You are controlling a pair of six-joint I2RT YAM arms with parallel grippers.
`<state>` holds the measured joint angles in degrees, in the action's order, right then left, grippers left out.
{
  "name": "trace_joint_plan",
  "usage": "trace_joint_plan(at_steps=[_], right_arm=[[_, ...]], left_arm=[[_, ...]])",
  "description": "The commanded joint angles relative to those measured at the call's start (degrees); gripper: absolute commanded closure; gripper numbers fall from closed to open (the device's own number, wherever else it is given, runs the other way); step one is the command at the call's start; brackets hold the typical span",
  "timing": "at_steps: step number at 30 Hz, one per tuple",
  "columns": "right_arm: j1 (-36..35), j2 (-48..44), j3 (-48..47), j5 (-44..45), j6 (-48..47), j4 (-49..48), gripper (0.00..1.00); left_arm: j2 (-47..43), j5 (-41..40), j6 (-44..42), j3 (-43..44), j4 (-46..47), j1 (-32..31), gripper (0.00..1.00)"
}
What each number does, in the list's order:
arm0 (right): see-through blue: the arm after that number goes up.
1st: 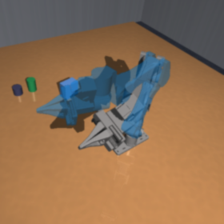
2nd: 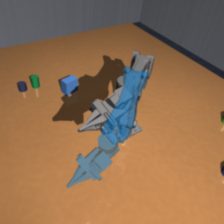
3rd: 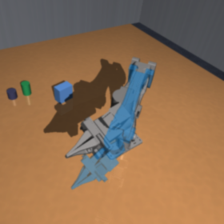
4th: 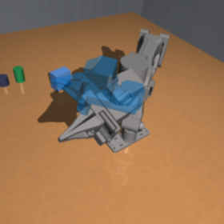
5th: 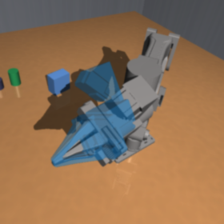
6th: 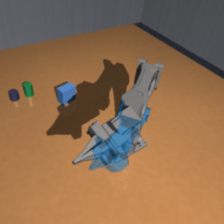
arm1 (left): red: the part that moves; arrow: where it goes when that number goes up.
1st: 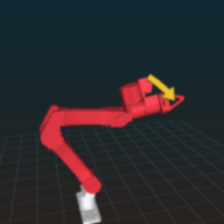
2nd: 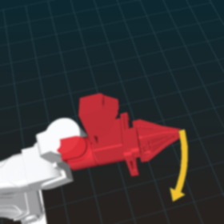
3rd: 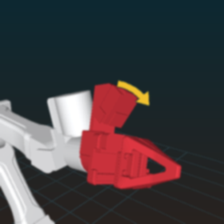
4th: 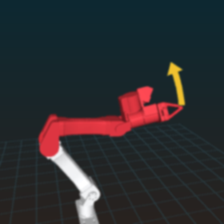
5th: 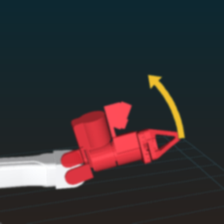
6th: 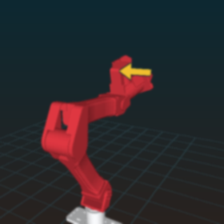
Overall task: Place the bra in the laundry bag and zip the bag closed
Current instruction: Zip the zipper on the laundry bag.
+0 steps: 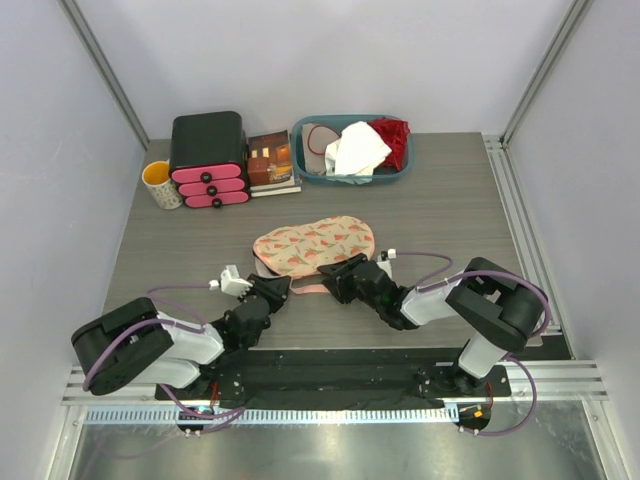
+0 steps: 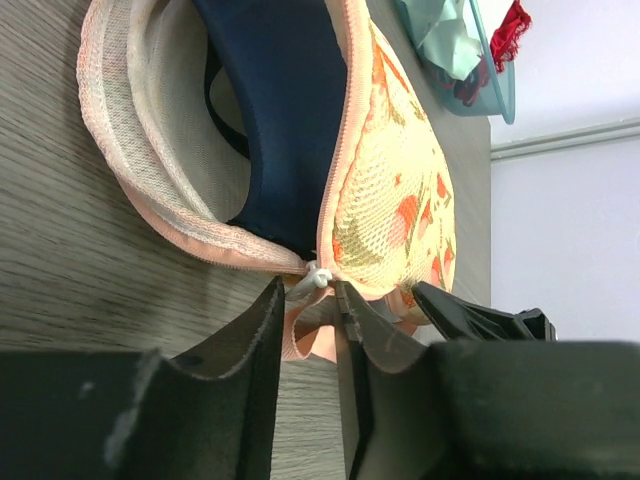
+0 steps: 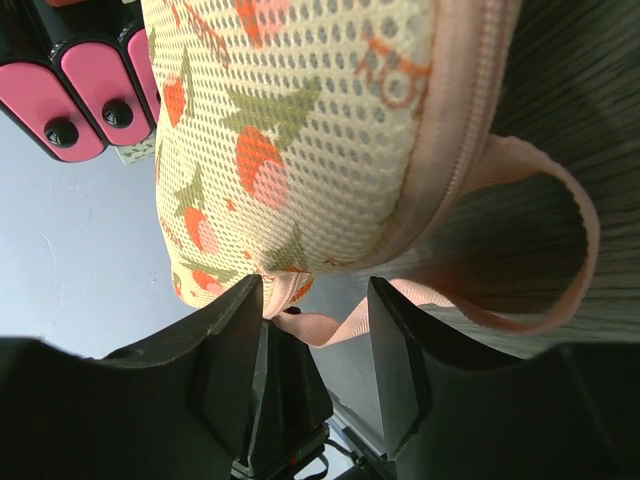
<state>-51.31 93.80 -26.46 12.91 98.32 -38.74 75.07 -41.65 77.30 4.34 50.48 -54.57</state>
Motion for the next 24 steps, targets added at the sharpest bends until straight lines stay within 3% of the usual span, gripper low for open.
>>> trace_joint_plan(at_steps=[1,5,6,9,16,20,24], right_arm=[[0.1,0.1,-0.4,0.3,0.4,-2.1,0.48],[0.1,0.2,-0.3,0.4,-0.3,-2.3,0.49],[0.1,0.2,0.0,0.4,-0.3,-2.4,0.49],[0.1,0.1,0.5,0.4,-0.7,-2.8,0.49],[0.4,2.1,0.5,-1.0,-1.9,-5.8,0.49],[0.4,2.7,0.2,-1.0,-2.3,-7.4,0.44],[0.5,3.0,-1.0,-1.0,-2.6,-7.4,0.39]], left_arm=[[0.2,0.6,-2.7,0.4,2.8,0.8,0.77],[-1.2,0.9,-3.9,0.1,1.6,0.9,0.86],[-2.0,1.0,-4.2,0.6,0.1,0.8,0.92],[-6.5,1.0,-4.6,2.1,-10.2,0.8,0.98],[-17.1,1.7,-8.0,3.7,-24.2,0.9,1.00],[-17.6,5.5,-10.9,5.3,-25.3,0.8,1.00],[-13.3,11.7,-11.8,6.6,-19.2,0.8,1.00]])
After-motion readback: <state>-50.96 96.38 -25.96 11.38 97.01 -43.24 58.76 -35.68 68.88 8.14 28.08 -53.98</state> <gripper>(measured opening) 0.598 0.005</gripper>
